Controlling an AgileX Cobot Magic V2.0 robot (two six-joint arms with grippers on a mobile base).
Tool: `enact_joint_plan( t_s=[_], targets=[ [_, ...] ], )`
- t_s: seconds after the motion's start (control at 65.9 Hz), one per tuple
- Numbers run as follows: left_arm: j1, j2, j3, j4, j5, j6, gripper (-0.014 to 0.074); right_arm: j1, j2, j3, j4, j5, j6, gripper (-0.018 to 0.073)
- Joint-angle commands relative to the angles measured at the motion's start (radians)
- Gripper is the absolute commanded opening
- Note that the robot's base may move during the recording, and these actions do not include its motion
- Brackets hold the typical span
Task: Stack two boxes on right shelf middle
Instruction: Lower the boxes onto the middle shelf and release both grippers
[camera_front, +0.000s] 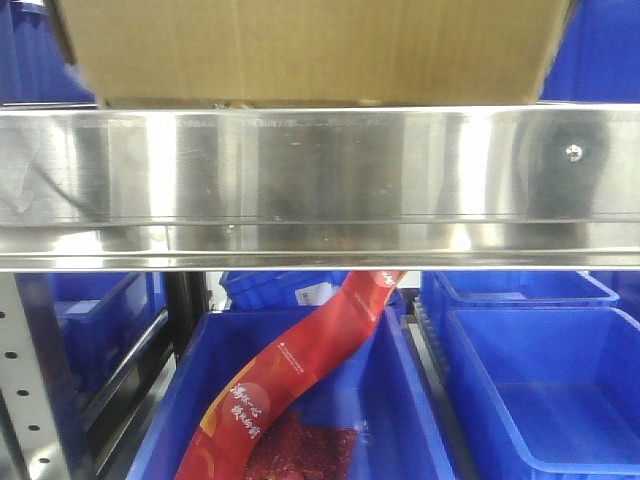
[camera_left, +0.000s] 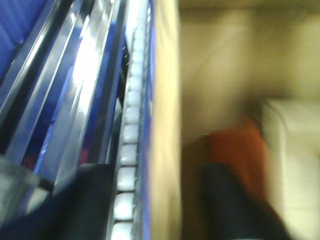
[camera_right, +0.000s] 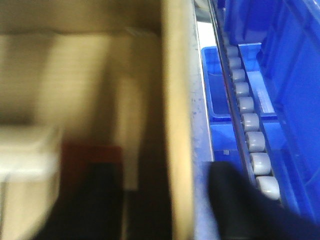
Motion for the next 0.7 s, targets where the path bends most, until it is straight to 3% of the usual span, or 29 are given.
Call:
enact_joint_plan(
  t_s=[0.0,0.394,0.5,0.607,0.652,0.682],
  targets=[
    [0.006,-0.002,-0.007,0.008,-0.025,-0.002,0.0394,-0.006,-0.004,-0.007,-0.004,0.005,-0.001,0.0363],
    [0.006,-0.038,-0.039,0.008,-0.026,-0.002,0.0391,-0.006,-0.012,-0.102,-0.004,0.081,-0.032,0.036],
    [0.006,-0.064,-0.039,0.004,-0.022,-0.002,0.0349,-0.006,-0.031,-0.102,-0.004,0.096,-0.055,0.034],
    [0.006,-0.082,-0.039,-0.017,-0.012,-0.002,0.0183,-0.006,-0.059,-0.102,-0.004,0.096,-0.062,0.0167],
    [0.006,-0.086,-0.039,-0.024,0.0,0.0,0.009,-0.006,-0.069,-0.102,-0.004,0.101,-0.072,0.006],
    [0.006,-0.086,-0.039,-0.029,0.018,0.003,0.0006,-0.006,-0.077,-0.099,-0.004,0.111,-0.072,-0.0059]
  ],
)
